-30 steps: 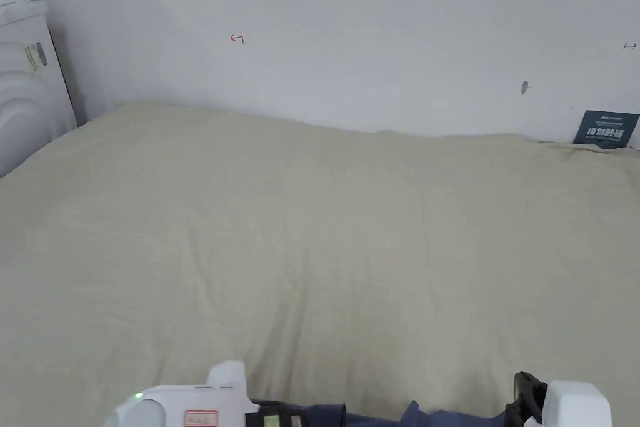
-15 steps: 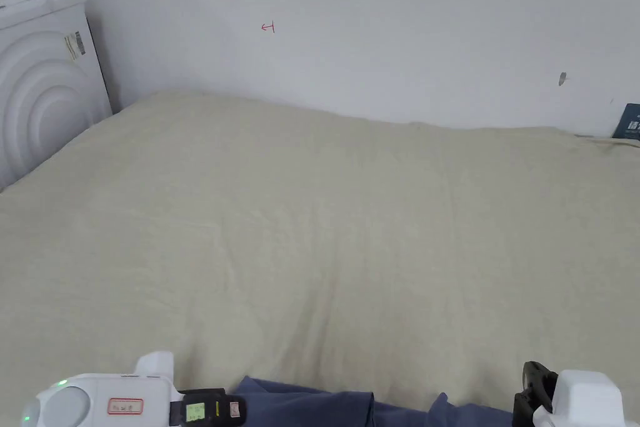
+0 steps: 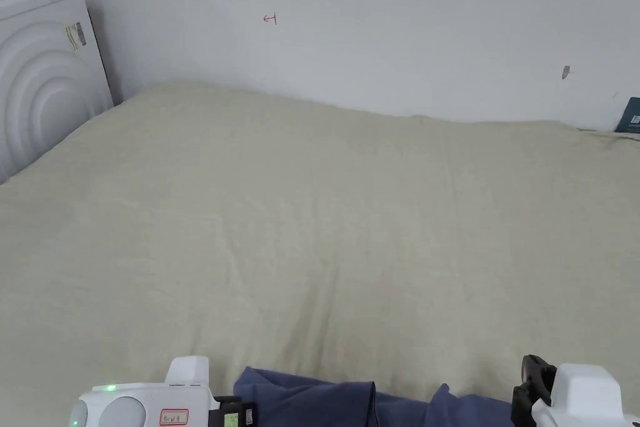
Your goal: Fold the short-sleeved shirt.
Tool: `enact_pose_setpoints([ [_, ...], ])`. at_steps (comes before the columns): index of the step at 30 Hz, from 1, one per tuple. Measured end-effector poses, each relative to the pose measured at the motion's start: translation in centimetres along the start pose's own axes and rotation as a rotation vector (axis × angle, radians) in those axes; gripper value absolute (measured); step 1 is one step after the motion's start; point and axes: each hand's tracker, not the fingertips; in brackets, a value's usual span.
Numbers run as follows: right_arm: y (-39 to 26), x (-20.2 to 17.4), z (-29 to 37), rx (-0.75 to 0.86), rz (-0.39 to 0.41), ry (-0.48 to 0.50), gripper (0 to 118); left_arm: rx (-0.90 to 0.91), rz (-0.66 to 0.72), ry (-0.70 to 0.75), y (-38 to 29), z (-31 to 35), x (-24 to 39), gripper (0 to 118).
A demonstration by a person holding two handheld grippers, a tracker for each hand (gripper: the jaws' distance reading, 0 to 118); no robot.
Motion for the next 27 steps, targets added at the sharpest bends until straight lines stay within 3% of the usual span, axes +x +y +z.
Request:
enact_pose_setpoints([
  [3, -0.1, 0.0, 0.1, -0.001, -0.002, 0.001, 0, 0.003, -0.031, 0.006, 0.2, 0.6, -0.1, 10],
  [13, -0.1, 0.8, 0.6, 0.011, -0.011, -0.012, 0, 0.042, -0.113, -0.069, 1.5, 4.4, 1.3, 7],
  [17, 0.1, 1.1, 0.7, 0.017, -0.013, -0.016, 0, 0.048, -0.082, -0.121, 2.7, 6.1, 0.9, 6],
  [22, 0.5, 1.5, 0.7, 0.027, -0.01, -0.021, 0, 0.095, -0.092, -0.067, 3.9, 10.0, -0.6, 6],
  [27, 0.7, 1.5, 0.4, 0.032, -0.011, -0.018, 0, 0.132, -0.086, 0.075, 4.7, 13.9, -3.0, 6],
])
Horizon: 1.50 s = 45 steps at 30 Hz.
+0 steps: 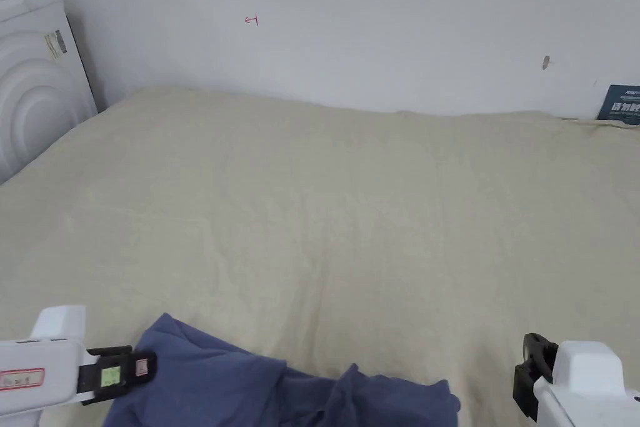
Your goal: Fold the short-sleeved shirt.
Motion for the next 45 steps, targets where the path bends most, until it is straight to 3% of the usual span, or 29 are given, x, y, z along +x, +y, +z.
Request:
enact_pose_setpoints([
  [6, 0.0, -0.8, -0.7, -0.005, 0.005, 0.019, 0, 0.002, -0.017, 0.017, 0.6, 2.3, 1.4, 6],
  [17, -0.4, -1.1, -0.7, -0.014, 0.006, 0.032, 0, -0.08, -0.125, -0.132, 1.2, 0.4, 12.8, 6],
  [23, -0.7, 0.0, -0.3, -0.016, -0.008, 0.011, 0, -0.154, -0.147, -0.193, 0.2, -4.4, 18.2, 6],
  [31, -1.0, 0.7, 0.3, -0.017, -0.025, -0.013, 0, -0.299, -0.217, -0.164, -3.7, -13.5, 25.3, 7],
  [37, -1.3, 1.1, 0.5, -0.025, -0.027, -0.02, 0, -0.321, -0.163, -0.147, -4.7, -16.7, 25.5, 11],
  [41, -1.3, 1.2, 0.5, -0.023, -0.026, -0.025, 0, -0.292, -0.127, -0.259, -3.9, -15.7, 23.8, 22],
  [45, -1.1, 1.3, 0.2, -0.02, -0.036, -0.026, 0, -0.235, -0.047, -0.35, -3.0, -14.2, 21.5, 22],
])
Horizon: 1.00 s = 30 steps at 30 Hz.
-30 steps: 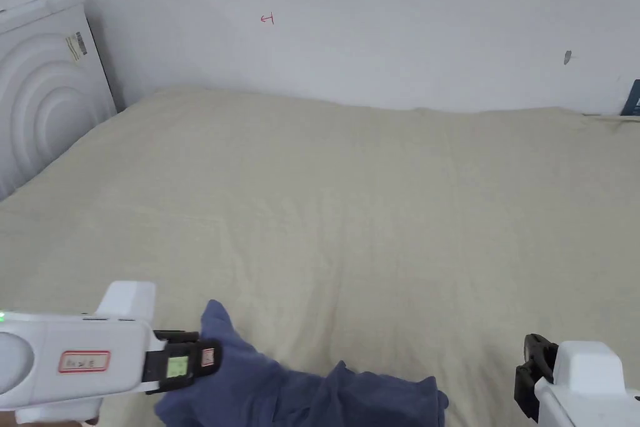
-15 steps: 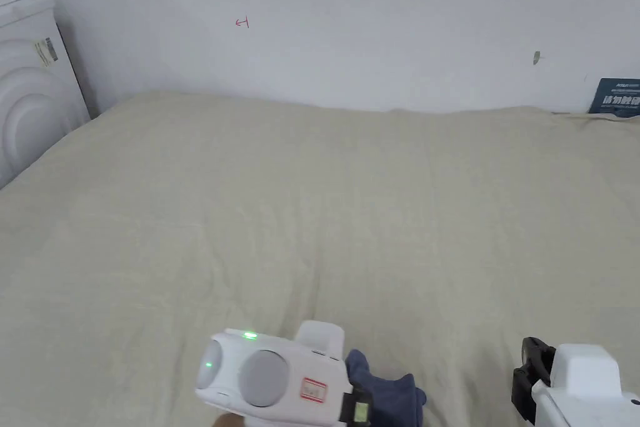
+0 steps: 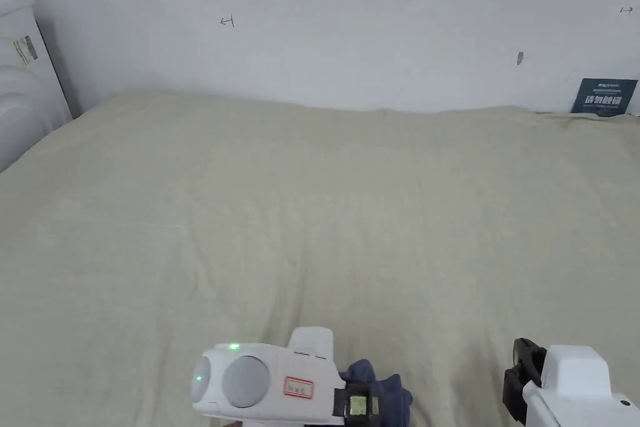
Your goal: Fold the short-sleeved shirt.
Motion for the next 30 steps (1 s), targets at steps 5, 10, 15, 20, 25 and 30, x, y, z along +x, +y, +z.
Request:
enact_pose_setpoints([
  [5, 0.2, -0.1, 0.0, 0.004, -0.007, 0.007, 0, 0.084, 0.092, -0.182, -0.4, 2.0, -2.1, 20],
  [10, 0.3, -0.2, 0.1, 0.0, -0.002, 0.012, 0, 0.045, 0.136, -0.179, -1.7, -0.5, -3.2, 14],
  [15, 0.0, -0.2, 0.1, -0.006, -0.005, 0.009, 0, 0.006, 0.194, -0.17, -2.3, -5.5, -3.5, 8],
  [20, -0.4, 0.2, 0.1, -0.018, -0.007, 0.002, 0, -0.029, 0.237, -0.086, -2.5, -9.6, -4.3, 3],
  [25, -0.6, 0.3, 0.4, -0.021, -0.004, -0.001, 0, -0.022, 0.219, -0.094, -2.6, -9.2, -4.1, 2],
  [30, -0.6, 0.5, 0.4, -0.013, -0.01, -0.008, 0, 0.084, 0.143, -0.116, -1.2, -3.5, -3.9, 2],
])
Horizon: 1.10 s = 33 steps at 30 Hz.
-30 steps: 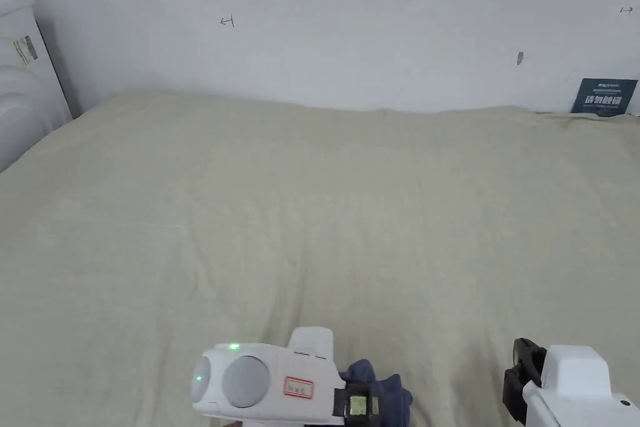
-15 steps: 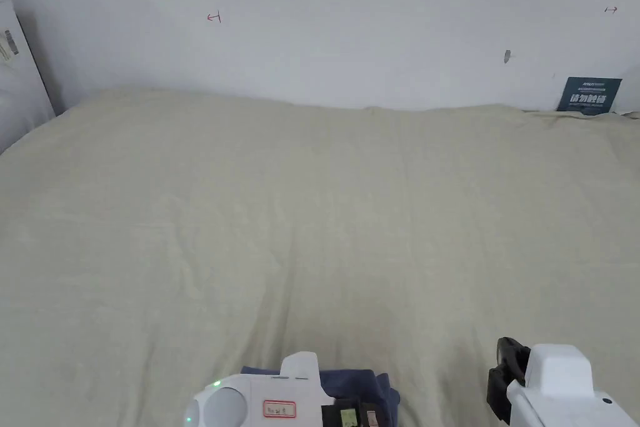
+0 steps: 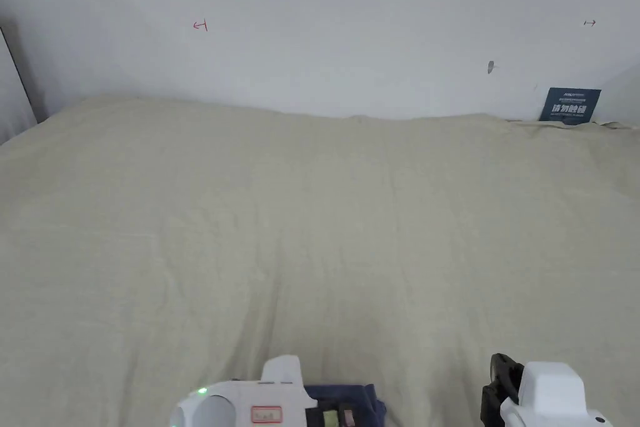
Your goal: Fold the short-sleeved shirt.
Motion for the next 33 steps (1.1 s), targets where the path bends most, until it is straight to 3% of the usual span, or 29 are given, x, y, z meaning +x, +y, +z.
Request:
enact_pose_setpoints([
  [5, 0.5, 0.0, -0.1, 0.016, -0.015, 0.007, 0, 0.188, -0.071, 0.028, 1.8, 8.8, -1.3, 2],
  [10, 0.8, -0.6, -0.6, 0.02, -0.018, 0.021, 0, 0.21, -0.086, 0.132, 2.1, 13.9, -4.7, 3],
  [18, 1.5, -2.0, -0.4, 0.041, -0.002, 0.054, 0, 0.118, -0.079, 0.187, -0.2, 13.0, -7.8, 4],
  [24, 1.2, -3.9, 0.4, 0.031, 0.034, 0.144, 0, 0.138, -0.052, 0.216, -2.0, 12.5, -8.0, 4],
  [28, -0.6, -6.8, 0.3, -0.009, 0.064, 0.227, 0, 0.218, -0.046, 0.25, -3.1, 13.6, -7.1, 4],
  [33, -4.4, -11.5, -1.5, -0.118, 0.071, 0.314, 0, 0.306, -0.14, 0.379, -4.9, 14.8, -5.4, 4],
])
